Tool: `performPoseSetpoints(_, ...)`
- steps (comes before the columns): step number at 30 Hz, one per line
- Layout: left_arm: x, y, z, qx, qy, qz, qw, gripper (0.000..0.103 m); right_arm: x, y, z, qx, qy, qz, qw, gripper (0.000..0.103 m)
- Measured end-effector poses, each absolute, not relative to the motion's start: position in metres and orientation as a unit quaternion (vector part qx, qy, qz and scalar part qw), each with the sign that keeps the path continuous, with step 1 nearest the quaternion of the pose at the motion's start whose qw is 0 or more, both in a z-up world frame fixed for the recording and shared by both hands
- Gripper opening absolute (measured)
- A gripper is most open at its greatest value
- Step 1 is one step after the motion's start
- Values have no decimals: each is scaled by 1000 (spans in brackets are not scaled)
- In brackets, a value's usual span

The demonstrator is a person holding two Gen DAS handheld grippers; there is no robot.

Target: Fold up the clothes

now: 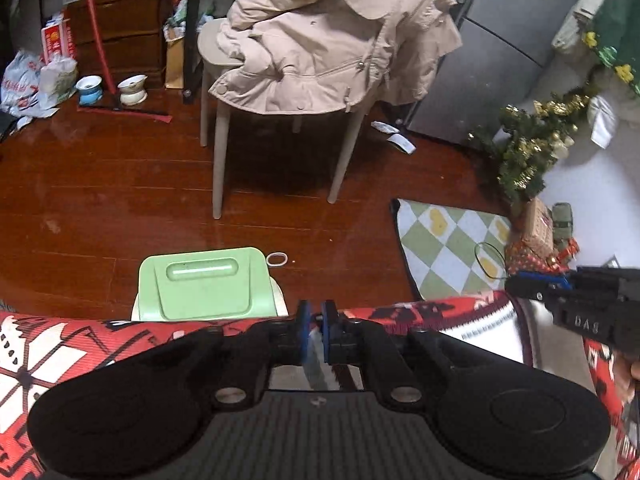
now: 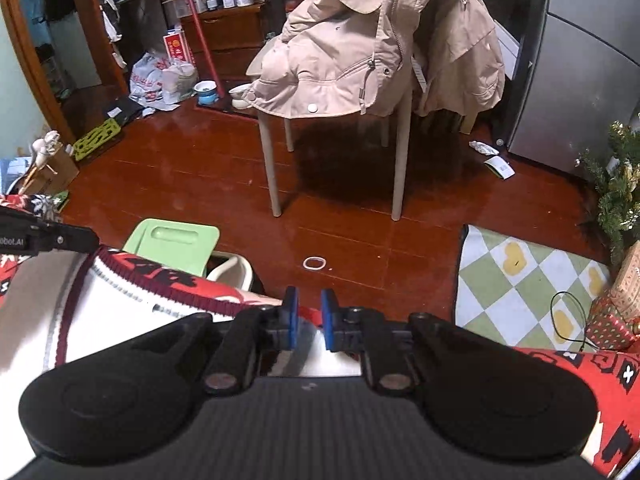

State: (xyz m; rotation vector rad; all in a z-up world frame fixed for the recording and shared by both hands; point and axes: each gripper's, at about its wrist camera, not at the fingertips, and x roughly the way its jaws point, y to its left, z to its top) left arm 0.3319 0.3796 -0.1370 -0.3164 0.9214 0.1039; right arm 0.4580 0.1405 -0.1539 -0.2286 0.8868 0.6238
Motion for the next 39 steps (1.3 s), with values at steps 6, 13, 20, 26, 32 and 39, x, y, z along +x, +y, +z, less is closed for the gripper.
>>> performPoseSetpoints(6, 300, 378, -109, -176, 392, 56, 901, 8, 453, 131, -132, -93, 404, 293, 862, 13)
performPoseSetpoints(13, 221, 357, -89, -177, 396, -6, 901, 8, 393, 60, -94, -79, 400, 320, 855, 13)
performPoseSetpoints(20, 154, 331, -118, -160, 424, -19, 891, 8, 303, 9, -115, -136, 411, 340, 835, 13)
performPoseSetpoints(26, 147, 324, -133, -147, 428, -13, 892, 8, 271, 16, -133, -154, 402, 346, 833, 13)
performPoseSetpoints(32, 138, 304, -138, -153, 413, -31, 897, 8, 249, 36, -132, -124, 380, 358, 844, 14)
performPoseSetpoints(39, 107, 289, -142, -154, 418, -34, 895, 8, 214, 42, -144, -135, 374, 355, 846, 14)
